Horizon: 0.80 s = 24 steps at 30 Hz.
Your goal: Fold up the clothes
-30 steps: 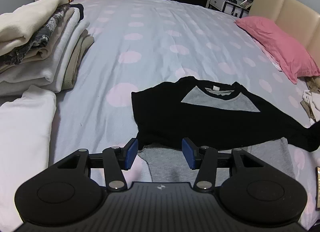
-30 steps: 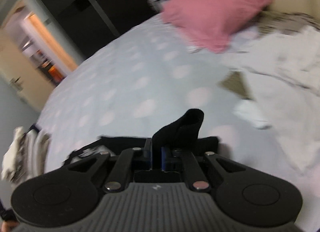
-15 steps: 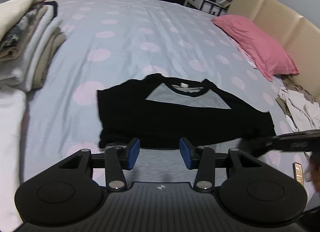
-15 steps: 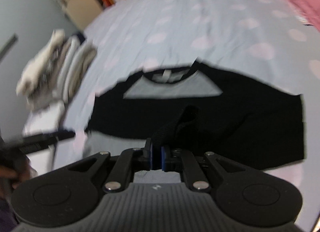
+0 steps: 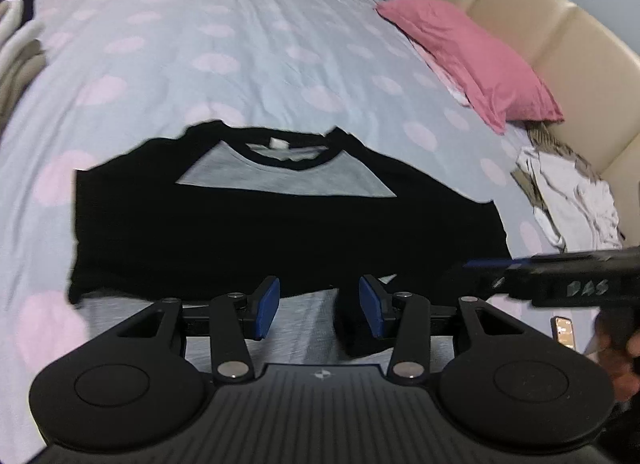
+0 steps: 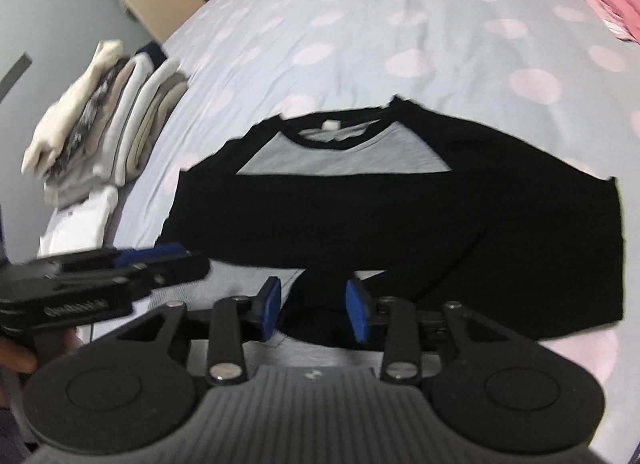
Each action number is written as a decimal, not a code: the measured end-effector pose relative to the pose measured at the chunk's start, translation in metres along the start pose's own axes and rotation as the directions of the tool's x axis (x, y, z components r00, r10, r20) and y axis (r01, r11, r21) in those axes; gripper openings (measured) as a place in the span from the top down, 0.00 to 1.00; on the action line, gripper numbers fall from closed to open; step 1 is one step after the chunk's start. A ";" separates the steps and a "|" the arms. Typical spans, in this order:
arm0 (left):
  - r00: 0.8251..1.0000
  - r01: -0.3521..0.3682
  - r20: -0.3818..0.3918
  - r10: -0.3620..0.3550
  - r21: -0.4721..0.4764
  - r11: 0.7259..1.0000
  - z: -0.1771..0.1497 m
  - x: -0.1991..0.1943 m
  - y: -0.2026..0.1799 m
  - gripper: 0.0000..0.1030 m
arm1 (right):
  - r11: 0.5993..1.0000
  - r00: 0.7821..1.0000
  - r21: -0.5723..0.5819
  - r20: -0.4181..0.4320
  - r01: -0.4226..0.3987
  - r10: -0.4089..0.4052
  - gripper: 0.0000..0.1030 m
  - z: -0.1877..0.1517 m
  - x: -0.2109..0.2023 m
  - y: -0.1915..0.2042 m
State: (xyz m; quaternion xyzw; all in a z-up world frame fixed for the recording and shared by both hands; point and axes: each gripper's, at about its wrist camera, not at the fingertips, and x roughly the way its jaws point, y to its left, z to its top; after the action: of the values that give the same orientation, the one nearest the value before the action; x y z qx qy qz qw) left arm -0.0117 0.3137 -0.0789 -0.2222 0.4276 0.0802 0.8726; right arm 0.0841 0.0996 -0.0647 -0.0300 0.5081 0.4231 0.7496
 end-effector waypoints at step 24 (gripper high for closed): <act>0.984 0.160 0.069 -0.164 0.063 0.985 0.030 0.014 -0.046 0.96 | 0.969 0.984 0.176 0.010 0.174 -0.178 0.56 -0.006 -0.034 -0.112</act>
State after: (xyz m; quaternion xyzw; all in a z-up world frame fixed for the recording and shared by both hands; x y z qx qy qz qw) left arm 0.0338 0.2860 -0.0591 -0.2280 0.3778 0.0047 0.8974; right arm 0.1501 0.0046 -0.0836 -0.0038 0.5289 0.3093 0.7903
